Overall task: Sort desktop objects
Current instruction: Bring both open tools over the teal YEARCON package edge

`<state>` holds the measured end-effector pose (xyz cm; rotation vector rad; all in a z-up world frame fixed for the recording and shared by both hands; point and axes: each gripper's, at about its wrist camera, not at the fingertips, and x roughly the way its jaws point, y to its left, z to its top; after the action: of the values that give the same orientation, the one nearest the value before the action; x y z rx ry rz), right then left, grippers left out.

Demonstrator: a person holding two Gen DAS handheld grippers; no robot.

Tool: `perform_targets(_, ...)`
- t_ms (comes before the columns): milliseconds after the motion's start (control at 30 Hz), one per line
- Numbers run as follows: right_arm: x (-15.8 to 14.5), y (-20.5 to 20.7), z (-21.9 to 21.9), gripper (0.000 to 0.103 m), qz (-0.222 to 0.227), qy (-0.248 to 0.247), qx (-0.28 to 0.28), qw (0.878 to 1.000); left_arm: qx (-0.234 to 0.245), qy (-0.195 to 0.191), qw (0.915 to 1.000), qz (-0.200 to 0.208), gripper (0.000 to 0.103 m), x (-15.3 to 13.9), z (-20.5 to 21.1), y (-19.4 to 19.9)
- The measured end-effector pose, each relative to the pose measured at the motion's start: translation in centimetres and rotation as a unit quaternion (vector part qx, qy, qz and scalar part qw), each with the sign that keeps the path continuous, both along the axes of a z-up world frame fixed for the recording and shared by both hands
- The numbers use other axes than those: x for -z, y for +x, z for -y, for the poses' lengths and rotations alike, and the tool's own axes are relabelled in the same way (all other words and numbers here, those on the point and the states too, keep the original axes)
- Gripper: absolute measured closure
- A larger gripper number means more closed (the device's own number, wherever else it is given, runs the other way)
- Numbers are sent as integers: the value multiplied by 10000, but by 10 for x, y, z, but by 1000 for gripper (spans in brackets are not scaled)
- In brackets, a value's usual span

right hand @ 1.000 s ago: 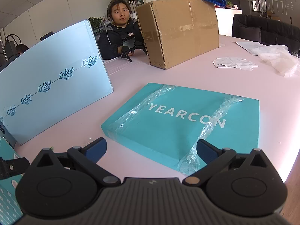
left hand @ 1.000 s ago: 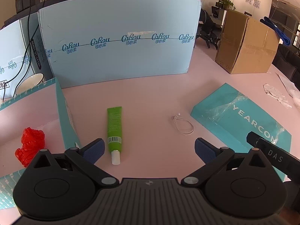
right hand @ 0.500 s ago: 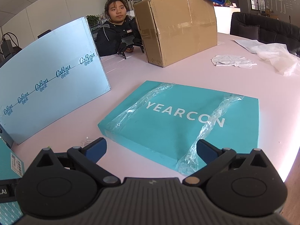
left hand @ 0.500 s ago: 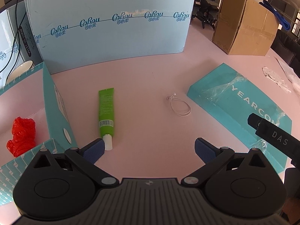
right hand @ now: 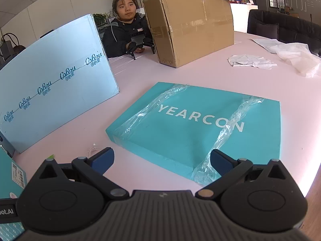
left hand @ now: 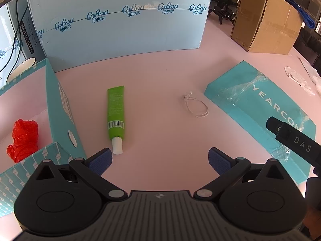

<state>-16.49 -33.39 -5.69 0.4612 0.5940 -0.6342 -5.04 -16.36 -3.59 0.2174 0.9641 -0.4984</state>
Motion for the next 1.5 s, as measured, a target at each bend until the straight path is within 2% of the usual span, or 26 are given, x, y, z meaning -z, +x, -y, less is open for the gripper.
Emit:
perform_targets(700,2,-7,5,0,-59,4,179,9998,132,71,9998,-136,1,6,8,-2)
perform_targets(1100,5,-9,12,0,-129,54,304,9994,74,410,9989,-212,1,14,14,-2)
perform_targets(1500,8,-8,17,0,-169,110,338,9992,52,578,9978,-329,1,21,17,2)
